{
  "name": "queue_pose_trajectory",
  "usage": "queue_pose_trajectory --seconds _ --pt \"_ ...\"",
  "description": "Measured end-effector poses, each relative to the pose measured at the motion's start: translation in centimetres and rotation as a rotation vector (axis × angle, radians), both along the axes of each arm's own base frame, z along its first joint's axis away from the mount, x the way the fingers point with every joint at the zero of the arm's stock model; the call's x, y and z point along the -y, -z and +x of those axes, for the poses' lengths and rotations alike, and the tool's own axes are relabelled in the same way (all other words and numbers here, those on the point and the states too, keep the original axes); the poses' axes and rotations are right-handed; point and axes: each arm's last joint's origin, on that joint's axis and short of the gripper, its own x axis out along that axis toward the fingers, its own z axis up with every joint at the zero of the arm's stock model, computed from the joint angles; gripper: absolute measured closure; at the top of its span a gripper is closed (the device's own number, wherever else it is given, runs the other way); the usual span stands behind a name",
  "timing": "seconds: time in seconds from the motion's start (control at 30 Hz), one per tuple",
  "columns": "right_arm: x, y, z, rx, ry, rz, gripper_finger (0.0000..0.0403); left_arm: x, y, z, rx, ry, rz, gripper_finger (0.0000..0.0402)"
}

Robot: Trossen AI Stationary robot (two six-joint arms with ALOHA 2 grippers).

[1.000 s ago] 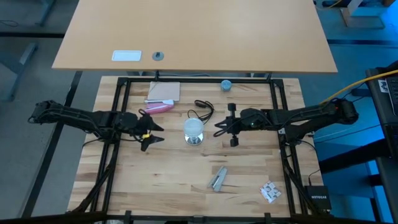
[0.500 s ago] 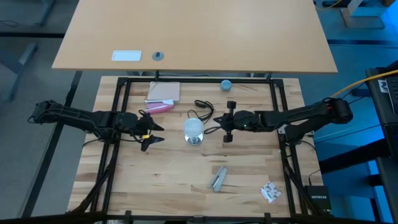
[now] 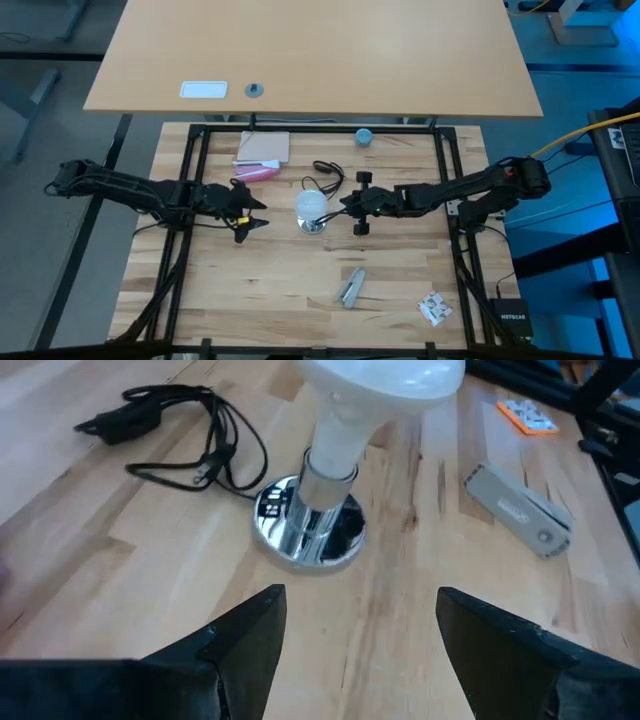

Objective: Screw lightbulb
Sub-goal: Remove the lightbulb from the lamp

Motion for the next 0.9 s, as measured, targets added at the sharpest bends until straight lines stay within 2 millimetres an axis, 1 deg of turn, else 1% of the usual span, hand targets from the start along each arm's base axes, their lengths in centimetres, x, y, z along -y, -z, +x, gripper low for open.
queue_pose_trajectory --seconds 0.23,0.5,0.73,0.9 --pt "0.0 0.1 0.1 0.007 0.004 0.006 0.0388 0.2 0.6 1.8 0.036 0.024 0.038 0.0150" --pt "-0.2 -0.6 0.7 0.099 -0.055 0.052 0.0388 0.4 2.2 3.6 0.002 0.040 0.067 0.0151" --pt "-0.2 -0.6 0.7 0.099 -0.055 0.052 0.0388 0.5 3.9 4.3 -0.078 0.038 0.066 0.0151" --pt "-0.2 -0.6 0.7 0.099 -0.055 0.053 0.0388 0.5 4.3 4.5 -0.092 0.021 0.041 0.0150"
